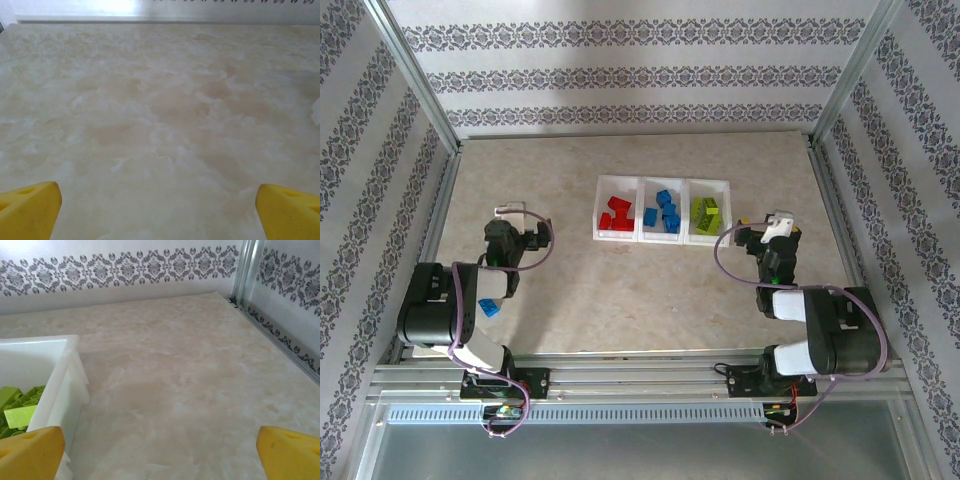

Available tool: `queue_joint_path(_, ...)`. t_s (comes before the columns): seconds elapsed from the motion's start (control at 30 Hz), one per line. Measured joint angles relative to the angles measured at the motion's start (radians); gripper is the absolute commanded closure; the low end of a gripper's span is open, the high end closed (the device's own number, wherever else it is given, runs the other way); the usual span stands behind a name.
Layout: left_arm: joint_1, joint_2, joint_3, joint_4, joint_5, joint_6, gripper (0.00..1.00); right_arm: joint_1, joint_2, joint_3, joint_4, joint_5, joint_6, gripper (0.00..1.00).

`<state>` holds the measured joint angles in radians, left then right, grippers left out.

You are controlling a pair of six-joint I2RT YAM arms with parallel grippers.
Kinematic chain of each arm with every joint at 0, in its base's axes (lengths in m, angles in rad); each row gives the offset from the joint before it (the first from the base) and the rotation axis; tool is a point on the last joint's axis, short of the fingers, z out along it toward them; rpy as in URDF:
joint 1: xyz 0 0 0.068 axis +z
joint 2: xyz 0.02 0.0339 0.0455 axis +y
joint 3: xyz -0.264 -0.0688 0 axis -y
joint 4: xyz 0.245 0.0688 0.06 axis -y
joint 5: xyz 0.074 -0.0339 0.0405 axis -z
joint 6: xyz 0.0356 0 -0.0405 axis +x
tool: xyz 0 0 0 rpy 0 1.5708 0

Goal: Sort the legos into containers by color
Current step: Reset both arms

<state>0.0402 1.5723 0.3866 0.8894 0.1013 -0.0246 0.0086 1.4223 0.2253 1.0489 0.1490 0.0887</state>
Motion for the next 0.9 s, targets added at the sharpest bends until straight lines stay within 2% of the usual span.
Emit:
queue_joint_path(0.2, 0.000, 0.018, -0.080, 0.095, -0.004, 0.000, 0.00, 0.000, 0.101, -0.008, 0.088, -0.001, -0.003, 0.02)
queue_joint_path(0.43, 0.000, 0.018, -0.058, 0.103, -0.005, 0.000, 0.00, 0.000, 0.104, -0.008, 0.114, 0.011, -0.002, 0.02)
queue_joint_path(0.63, 0.000, 0.018, -0.051, 0.103, 0.000, 0.003, 0.00, 0.000, 0.105, 0.052, 0.042, -0.010, -0.003, 0.02)
queue_joint_path(0.9, 0.000, 0.018, -0.041, 0.100, 0.003, 0.005, 0.00, -0.001, 0.106, 0.121, -0.069, -0.122, -0.028, 0.02)
